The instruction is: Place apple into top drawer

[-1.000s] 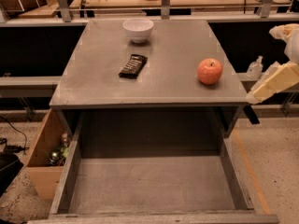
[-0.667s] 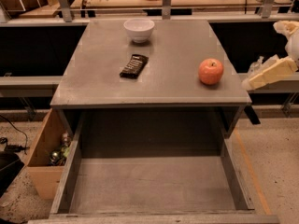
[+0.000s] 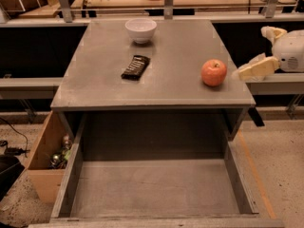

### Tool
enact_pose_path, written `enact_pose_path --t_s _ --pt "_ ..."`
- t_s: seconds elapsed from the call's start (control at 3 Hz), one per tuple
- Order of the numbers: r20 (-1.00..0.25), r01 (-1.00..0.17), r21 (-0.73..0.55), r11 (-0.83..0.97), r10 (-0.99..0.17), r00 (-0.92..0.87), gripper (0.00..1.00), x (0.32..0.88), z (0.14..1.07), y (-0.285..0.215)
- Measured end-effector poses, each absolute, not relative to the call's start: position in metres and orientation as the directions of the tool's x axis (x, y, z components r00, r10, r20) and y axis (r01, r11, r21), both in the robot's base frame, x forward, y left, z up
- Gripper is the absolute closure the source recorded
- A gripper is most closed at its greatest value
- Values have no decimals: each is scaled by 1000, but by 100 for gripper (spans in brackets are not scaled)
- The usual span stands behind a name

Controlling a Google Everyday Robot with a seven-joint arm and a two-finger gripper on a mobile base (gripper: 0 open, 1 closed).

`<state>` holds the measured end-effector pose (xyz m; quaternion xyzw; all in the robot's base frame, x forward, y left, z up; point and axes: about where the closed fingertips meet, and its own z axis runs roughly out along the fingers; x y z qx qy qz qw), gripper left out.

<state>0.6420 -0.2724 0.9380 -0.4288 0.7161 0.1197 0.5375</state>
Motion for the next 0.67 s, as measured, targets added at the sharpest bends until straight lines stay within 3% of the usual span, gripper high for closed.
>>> enact_pose_path --t_s 0.67 --pt "-940 -790 -179 587 -338 -39 0 677 900 -245"
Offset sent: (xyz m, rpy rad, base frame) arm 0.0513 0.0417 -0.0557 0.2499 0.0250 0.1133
